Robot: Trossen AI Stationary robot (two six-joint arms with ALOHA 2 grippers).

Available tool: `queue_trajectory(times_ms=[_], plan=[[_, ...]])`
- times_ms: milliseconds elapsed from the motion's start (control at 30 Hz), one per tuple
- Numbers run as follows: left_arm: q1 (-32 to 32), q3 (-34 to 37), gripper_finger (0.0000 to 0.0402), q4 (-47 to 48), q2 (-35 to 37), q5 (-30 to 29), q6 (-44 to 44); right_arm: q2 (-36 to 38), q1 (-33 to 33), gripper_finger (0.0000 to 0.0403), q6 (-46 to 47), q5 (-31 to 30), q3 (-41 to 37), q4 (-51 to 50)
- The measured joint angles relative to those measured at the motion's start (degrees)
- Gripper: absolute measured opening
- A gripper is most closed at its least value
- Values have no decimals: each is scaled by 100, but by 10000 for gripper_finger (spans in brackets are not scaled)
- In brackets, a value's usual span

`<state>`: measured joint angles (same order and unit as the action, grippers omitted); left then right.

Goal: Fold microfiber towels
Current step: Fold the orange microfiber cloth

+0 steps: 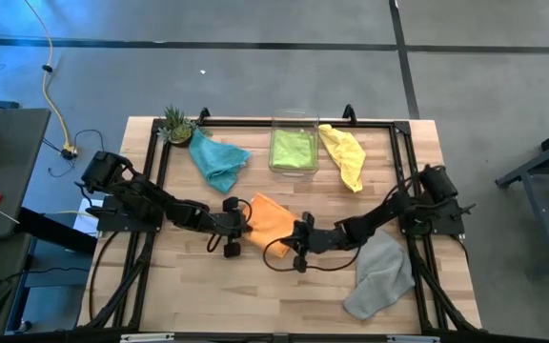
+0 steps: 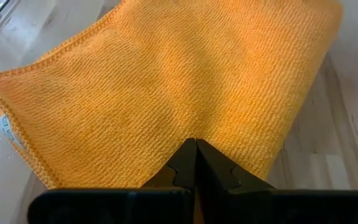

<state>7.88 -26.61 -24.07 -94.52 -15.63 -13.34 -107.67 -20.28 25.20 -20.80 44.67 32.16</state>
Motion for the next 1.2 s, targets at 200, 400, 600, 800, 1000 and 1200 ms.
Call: queue_trajectory(times_ms=[200, 400, 600, 800, 1000, 1200], plan=[[0, 0, 0, 8, 0, -7, -6, -448, -2, 5, -128, 308, 412, -19], [0, 0, 0, 21, 0, -81, -7, -785, -13, 5, 27, 641, 541, -40], [1, -2, 0, 47, 0, -149, -20, -778, -104, 5, 30, 774, 548, -219], [0, -7, 0, -22, 20, -169, 17, -768, -150, 5, 39, 805, 552, -353], [-11, -9, 0, -624, 167, -144, 230, -765, -150, 5, -71, 897, 552, -381], [-543, -11, 0, -859, 151, -149, 606, -763, -148, 5, -226, 1025, 552, -393]])
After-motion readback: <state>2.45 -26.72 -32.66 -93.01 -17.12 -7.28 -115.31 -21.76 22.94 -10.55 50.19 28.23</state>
